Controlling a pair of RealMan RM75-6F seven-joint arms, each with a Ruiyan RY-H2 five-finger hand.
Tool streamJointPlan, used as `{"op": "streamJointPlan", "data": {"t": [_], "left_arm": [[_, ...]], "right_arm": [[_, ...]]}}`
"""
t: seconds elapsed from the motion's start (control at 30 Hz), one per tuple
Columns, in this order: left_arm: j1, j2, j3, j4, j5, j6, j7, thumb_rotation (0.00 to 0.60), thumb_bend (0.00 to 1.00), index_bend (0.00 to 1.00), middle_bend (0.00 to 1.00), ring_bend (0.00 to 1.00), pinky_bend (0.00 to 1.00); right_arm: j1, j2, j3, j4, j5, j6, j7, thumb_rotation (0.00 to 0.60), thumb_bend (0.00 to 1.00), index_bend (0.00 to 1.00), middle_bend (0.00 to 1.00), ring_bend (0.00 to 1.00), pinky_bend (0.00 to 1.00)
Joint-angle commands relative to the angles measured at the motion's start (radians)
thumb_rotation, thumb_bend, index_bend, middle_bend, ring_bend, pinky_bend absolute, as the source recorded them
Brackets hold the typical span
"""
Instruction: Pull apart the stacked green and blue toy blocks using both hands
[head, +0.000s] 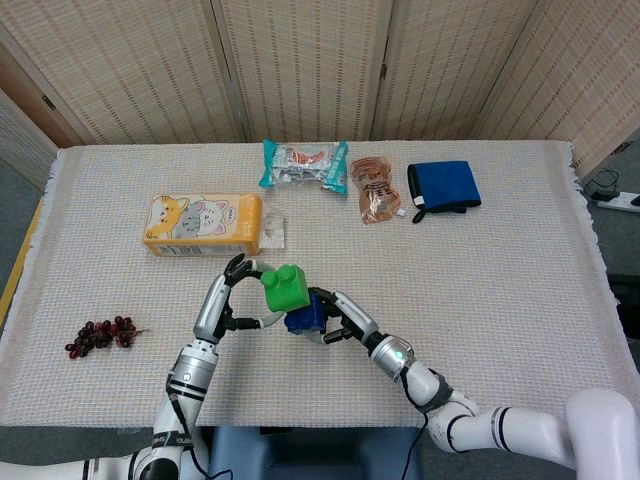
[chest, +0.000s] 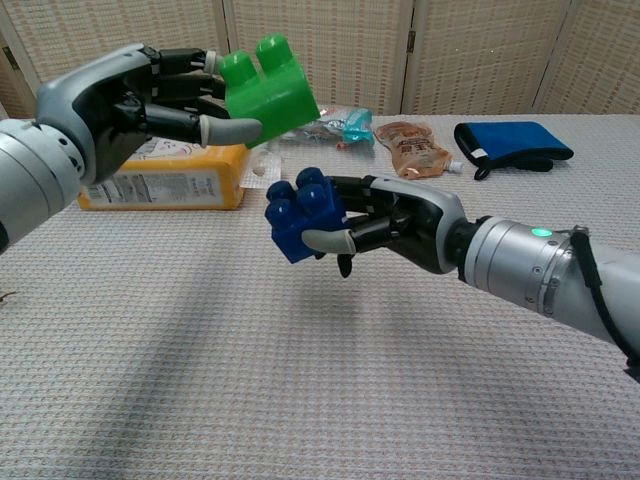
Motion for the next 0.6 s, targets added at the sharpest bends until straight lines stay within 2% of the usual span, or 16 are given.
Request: {"op": "streamJointPlan", "data": {"t": [0.03, 0.17, 0.37, 0.47, 0.6], "left_arm": [[0.017, 0.015, 0.030, 0.031, 0.014, 0.001, -0.014, 0.600, 0.38, 0.65, 0.90, 0.38, 0.00], [0.040, 0.026, 0.085, 0.085, 0.050, 0.000, -0.033, 0.600, 0.39, 0.65, 0.90, 0.38, 0.00], [0.059, 0.004, 0.155, 0.213, 0.119, 0.017, -0.027, 0.600, 0.38, 0.65, 0.90, 0.38, 0.00], [0.079, -0.025, 0.206, 0.306, 0.165, 0.039, -0.028, 0.600, 0.38, 0.65, 0.90, 0.38, 0.00], [0.094, -0.059, 0.250, 0.403, 0.216, 0.057, -0.035, 0.600, 0.38, 0.65, 0.90, 0.38, 0.00]], "right_arm": [[-0.019, 0.052, -0.020, -0.023, -0.040, 0.049, -0.105, 0.600, 0.41, 0.69, 0.52, 0.49, 0.60], [-0.055, 0.139, -0.048, -0.081, -0.048, 0.092, -0.245, 0.600, 0.41, 0.69, 0.52, 0.49, 0.60], [-0.094, 0.259, -0.077, -0.169, -0.029, 0.107, -0.374, 0.600, 0.41, 0.69, 0.52, 0.49, 0.60], [-0.117, 0.299, -0.106, -0.175, -0.043, 0.134, -0.479, 0.600, 0.41, 0.69, 0.52, 0.49, 0.60], [-0.137, 0.327, -0.125, -0.168, -0.016, 0.129, -0.549, 0.600, 0.41, 0.69, 0.52, 0.49, 0.60]]}}
